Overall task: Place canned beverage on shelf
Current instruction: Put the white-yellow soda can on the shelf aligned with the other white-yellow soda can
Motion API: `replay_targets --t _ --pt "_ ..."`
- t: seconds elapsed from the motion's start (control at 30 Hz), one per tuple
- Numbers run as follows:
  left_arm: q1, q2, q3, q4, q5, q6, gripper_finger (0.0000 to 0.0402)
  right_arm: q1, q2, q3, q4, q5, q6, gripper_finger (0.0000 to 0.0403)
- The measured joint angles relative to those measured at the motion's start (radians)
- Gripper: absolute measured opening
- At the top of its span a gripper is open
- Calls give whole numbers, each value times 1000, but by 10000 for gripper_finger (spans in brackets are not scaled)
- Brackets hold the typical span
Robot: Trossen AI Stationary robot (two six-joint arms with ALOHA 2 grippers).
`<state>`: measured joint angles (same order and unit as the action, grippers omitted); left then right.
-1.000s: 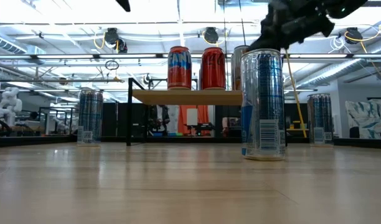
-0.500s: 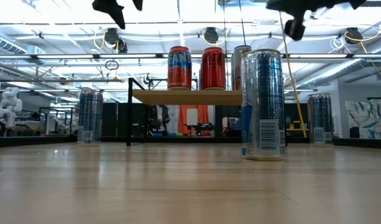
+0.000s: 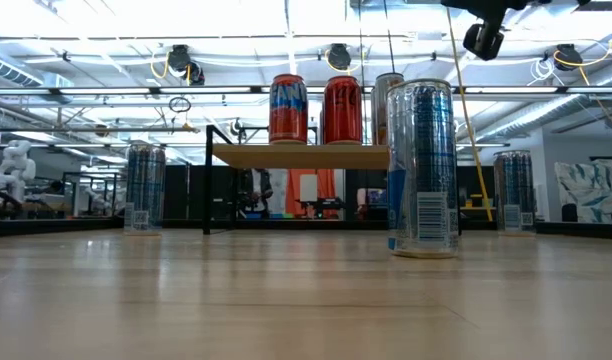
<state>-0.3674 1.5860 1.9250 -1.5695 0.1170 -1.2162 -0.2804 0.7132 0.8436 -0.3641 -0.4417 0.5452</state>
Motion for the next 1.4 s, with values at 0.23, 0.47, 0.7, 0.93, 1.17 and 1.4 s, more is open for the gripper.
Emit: replay_targets --t 0.23,0.47,0.7,0.93,1.17,1.4 --pt "-174 18 -74 -1 17 -365 331 36 5 0 -8 3 -4 2" --pt "-246 75 -97 31 -38 -426 331 114 -1 0 62 76 109 2" --pt "-257 160 -97 35 -65 -421 331 227 12 4 259 215 210 2" --pt "-260 220 -97 22 -81 -398 332 309 80 76 260 298 202 2" --pt "-300 254 -97 1 -84 -398 331 358 183 134 262 315 195 2" --pt "-329 255 -117 -3 -122 -396 331 413 273 167 286 325 192 2"
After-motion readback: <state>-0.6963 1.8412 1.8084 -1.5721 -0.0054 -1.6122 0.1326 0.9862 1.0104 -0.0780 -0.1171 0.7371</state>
